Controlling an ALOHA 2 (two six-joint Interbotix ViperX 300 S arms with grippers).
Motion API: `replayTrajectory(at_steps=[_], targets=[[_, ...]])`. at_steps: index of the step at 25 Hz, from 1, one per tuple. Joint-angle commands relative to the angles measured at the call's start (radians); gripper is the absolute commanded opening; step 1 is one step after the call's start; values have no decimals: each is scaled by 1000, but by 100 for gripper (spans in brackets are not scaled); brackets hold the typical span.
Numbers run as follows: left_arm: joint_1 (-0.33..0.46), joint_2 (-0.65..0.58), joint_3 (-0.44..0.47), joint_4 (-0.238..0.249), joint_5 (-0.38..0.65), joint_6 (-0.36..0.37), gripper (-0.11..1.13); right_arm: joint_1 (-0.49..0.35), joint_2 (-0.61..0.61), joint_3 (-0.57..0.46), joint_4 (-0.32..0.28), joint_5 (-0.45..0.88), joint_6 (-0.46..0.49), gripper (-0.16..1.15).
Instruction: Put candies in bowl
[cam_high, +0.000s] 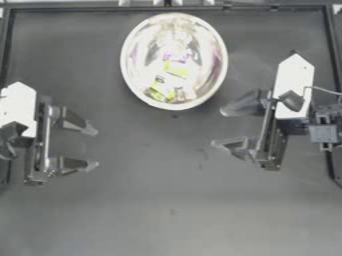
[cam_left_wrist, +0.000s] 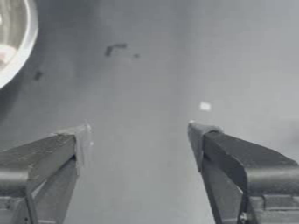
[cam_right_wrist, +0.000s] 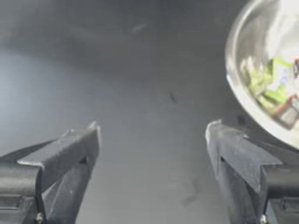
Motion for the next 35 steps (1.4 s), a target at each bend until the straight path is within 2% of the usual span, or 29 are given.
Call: replayTrajectory(at_steps=[1, 8, 19, 25, 35], targets=[[-5, -40, 2, 11, -3, 2, 98, 2, -34, 12, -25, -34, 0, 100], [-12, -67, 9, 75, -3, 3, 98, 2, -57, 55, -64, -69, 0, 100], [-14, -118, 32, 101, -3, 5, 98, 2, -114, 104, -103, -100, -2, 100], [-14, -155, 51, 114, -3, 5, 98, 2, -132, 126, -126, -167, -2, 100], [-14, -204, 83, 118, -3, 5, 98, 2, -206, 187, -123, -175, -2, 100]])
